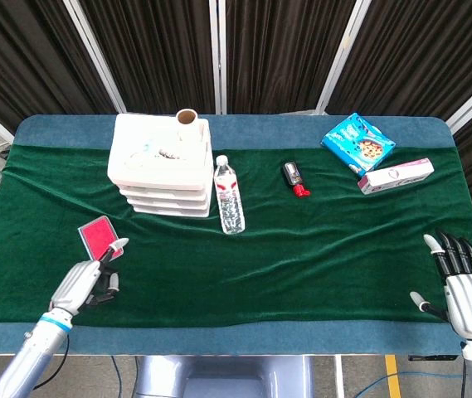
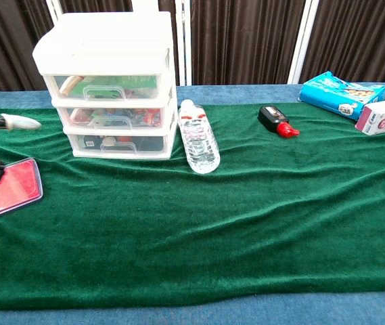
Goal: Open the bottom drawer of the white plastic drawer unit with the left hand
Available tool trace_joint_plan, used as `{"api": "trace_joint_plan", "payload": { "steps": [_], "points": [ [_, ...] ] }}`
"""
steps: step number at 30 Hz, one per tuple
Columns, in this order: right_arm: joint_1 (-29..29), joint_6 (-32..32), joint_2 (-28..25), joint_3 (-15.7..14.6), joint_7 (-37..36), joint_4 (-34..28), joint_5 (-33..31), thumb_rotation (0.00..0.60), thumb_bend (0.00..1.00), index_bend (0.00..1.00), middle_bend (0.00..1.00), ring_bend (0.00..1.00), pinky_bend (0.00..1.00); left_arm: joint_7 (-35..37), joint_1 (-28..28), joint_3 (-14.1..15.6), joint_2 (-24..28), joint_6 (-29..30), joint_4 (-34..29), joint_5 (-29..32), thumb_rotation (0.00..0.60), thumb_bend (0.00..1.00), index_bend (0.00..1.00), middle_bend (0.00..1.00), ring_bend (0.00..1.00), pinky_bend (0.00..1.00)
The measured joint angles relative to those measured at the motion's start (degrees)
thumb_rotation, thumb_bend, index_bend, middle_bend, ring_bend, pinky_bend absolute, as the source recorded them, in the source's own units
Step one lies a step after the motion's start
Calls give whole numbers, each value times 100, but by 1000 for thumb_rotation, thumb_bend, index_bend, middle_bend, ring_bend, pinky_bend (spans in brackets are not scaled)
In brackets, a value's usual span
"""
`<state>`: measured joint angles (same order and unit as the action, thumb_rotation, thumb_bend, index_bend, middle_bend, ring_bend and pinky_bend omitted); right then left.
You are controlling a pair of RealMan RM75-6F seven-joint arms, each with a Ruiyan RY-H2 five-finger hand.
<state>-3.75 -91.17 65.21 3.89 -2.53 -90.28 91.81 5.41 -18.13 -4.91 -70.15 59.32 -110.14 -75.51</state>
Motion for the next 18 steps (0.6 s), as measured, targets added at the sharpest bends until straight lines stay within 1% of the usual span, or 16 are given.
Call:
{"api": "trace_joint_plan", "payload": {
  "steps": [4,9,12,18],
  "points": [
    [2,1,-27,3,-72,-7,-7,600,34,15,0,0,0,172,-237,-149,-149,-211,54,341,600,788,0,745,672,625],
    [3,-3,-52,2,-153,-13,0,600,35,15,0,0,0,120,-411,-275,-467,-290,322,676,600,808,0,745,672,625],
    [1,5,-77,8,-245,-14,-19,600,35,15,0,0,0,220,-540,-422,-660,-414,427,985,600,821,0,747,674,630],
    [-8,41,-116,21,-392,7,-59,600,34,15,0,0,0,649,-816,-737,-946,-774,658,1564,600,836,0,748,675,633]
  ]
}}
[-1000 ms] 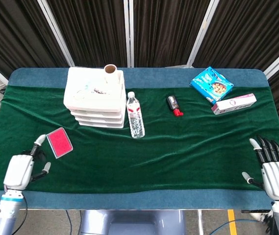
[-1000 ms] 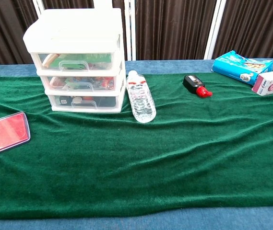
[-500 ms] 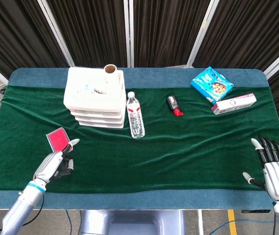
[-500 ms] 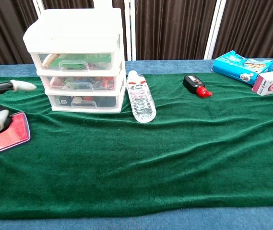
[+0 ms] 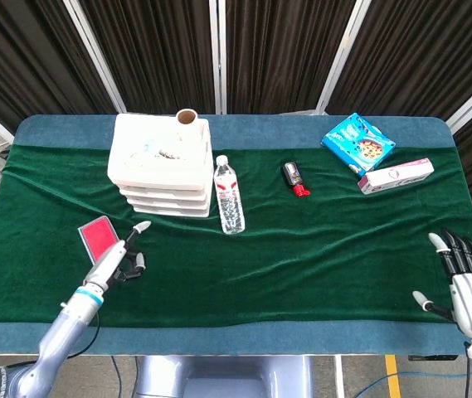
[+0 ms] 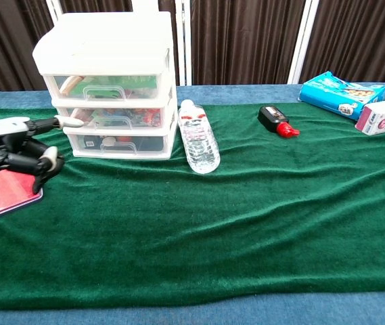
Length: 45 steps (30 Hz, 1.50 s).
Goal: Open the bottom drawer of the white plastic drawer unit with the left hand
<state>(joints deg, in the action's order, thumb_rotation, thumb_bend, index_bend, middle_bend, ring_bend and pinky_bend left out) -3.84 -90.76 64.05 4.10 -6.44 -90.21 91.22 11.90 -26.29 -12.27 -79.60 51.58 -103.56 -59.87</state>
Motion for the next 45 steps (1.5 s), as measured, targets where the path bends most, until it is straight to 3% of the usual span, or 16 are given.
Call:
{"api": "trace_joint_plan", "payload": {
  "steps": [13,22,45],
  "points": [
    [-2,24,-56,11,-183,15,-37,600,34,15,0,0,0,269,-404,-400,-480,-243,588,839,600,843,0,748,675,633],
    [-6,44,-63,13,-235,22,-57,600,34,15,0,0,0,300,-711,-526,-709,-602,943,1432,600,859,0,751,675,633],
    [-17,87,-111,43,-487,89,-130,600,35,15,0,0,0,343,-972,-607,-1152,-664,1396,1521,600,859,0,751,675,633]
  ]
}}
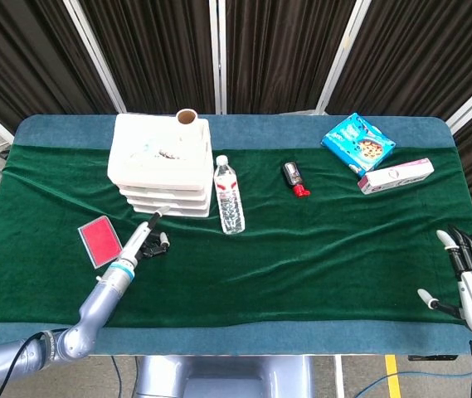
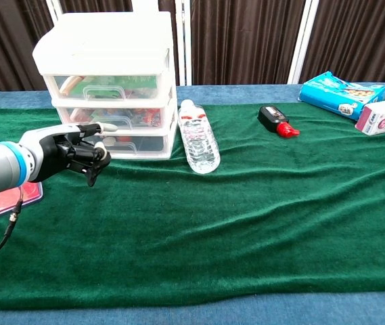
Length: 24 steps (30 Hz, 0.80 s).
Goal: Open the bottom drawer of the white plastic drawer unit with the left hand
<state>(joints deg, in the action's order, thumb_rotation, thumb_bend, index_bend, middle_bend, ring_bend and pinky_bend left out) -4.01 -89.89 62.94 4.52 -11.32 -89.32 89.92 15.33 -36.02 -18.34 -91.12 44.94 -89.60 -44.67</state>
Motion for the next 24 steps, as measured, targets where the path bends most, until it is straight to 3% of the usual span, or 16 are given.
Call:
{"api": "trace_joint_plan", "payload": {
  "steps": [24],
  "points": [
    [-7,30,-12,20,-82,45,-51,600,34,15,0,0,0,-90,-363,-136,-341,-231,447,340,600,859,0,751,675,633]
  ]
}}
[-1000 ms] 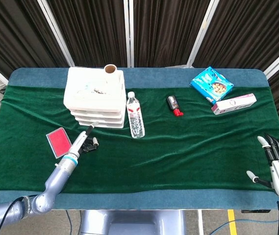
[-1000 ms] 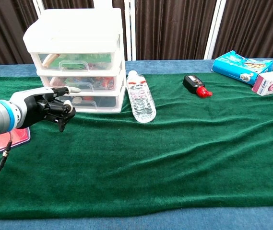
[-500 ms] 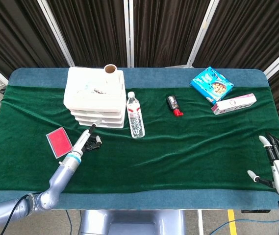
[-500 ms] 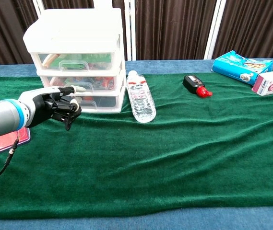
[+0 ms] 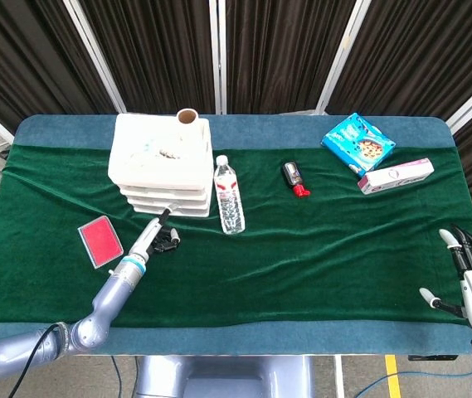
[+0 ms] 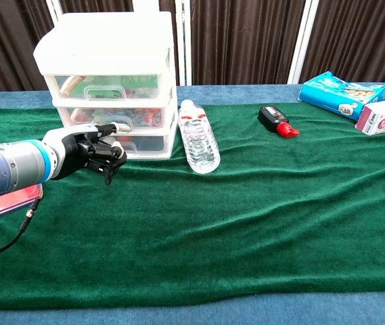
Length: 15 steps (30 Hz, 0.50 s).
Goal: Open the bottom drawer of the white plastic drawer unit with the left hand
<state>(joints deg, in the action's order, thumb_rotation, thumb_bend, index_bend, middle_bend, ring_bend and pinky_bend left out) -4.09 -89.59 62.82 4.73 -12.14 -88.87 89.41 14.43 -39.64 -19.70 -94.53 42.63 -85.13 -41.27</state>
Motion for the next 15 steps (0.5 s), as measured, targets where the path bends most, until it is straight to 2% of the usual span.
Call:
{"api": "trace_joint_plan", "payload": {
  "steps": [15],
  "points": [
    [-7,13,27,-8,77,-14,9,600,34,15,0,0,0,62,-27,-69,43,-63,7,-39,600,859,15,751,675,633]
  ]
}}
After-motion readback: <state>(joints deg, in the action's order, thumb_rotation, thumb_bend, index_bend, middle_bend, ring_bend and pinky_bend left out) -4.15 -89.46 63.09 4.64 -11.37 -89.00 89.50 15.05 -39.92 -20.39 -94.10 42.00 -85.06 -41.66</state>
